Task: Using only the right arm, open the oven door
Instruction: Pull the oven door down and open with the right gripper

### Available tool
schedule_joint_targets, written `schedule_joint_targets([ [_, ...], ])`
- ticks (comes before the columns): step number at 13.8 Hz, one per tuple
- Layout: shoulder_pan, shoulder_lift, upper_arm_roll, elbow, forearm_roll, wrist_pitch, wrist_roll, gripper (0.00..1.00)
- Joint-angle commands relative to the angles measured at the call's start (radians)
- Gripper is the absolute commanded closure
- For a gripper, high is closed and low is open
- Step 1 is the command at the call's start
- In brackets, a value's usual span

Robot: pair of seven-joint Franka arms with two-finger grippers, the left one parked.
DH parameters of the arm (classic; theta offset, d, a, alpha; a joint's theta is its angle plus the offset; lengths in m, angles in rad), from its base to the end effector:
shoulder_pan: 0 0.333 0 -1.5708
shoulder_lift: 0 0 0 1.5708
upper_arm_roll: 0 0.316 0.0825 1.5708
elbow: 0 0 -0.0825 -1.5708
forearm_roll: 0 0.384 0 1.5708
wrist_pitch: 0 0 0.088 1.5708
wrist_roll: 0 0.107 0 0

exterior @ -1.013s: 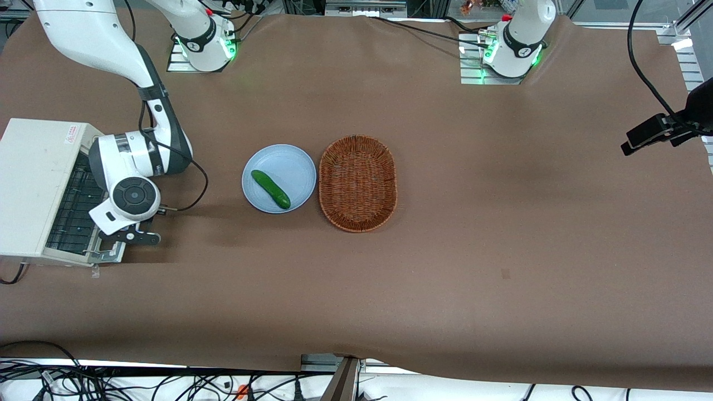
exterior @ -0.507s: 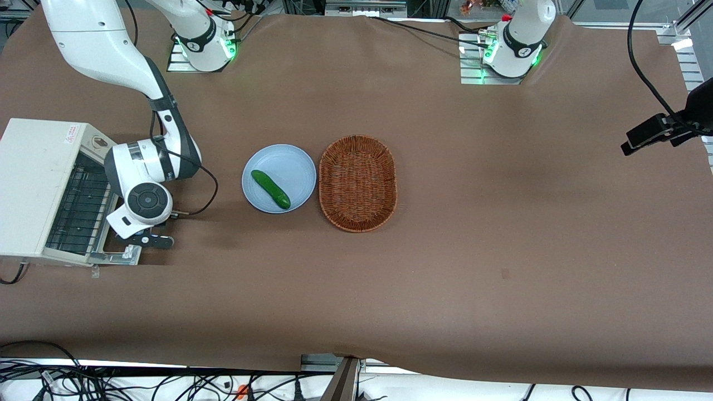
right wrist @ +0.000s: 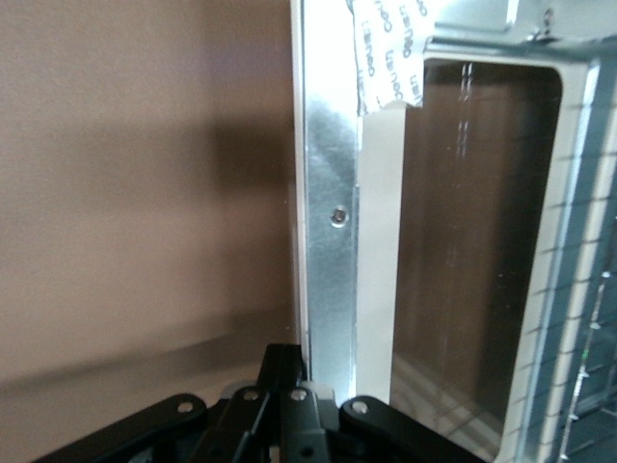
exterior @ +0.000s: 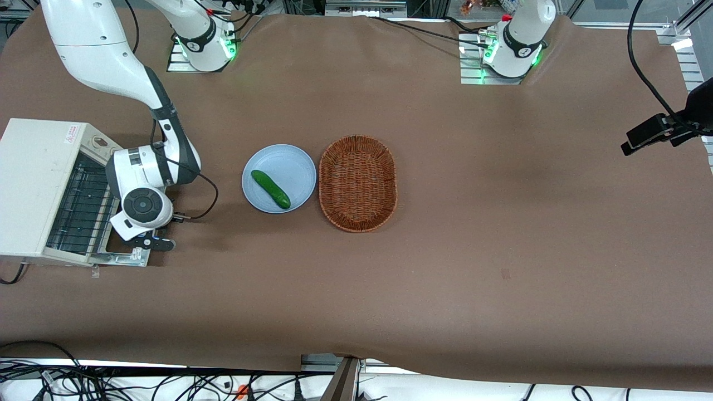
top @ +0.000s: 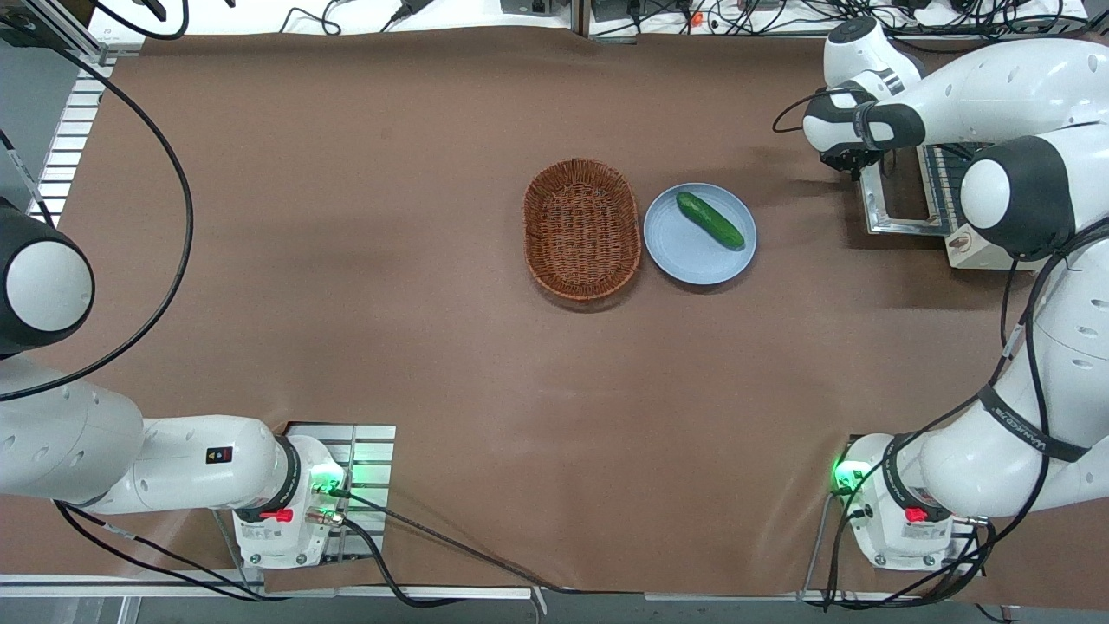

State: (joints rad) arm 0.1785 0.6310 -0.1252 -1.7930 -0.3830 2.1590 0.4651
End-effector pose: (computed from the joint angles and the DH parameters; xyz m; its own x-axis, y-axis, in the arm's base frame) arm 0.6275 0.0224 0.1839 0.9780 -0.1657 -0.1265 -0.0995 -0.9042 0.4153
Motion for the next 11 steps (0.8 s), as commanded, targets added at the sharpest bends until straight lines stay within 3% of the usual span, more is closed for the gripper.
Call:
schedule_joint_targets([
  [1,-0.025,-0.014,0.007,-0.031,0.064,-0.031,-0.019,1.0],
  [8,-0.024,-0.077,0.075,-0.014,0.202,-0.082,-0.035,1.0],
  [9,-0.024,-0.095,0.076,0.001,0.216,-0.109,-0.055,0.93],
  [10,-0.024,-0.121,0.076,0.013,0.226,-0.137,-0.09,0.63],
  [11,-0.027,-0.146,0.075,0.032,0.239,-0.149,-0.141,0.44],
])
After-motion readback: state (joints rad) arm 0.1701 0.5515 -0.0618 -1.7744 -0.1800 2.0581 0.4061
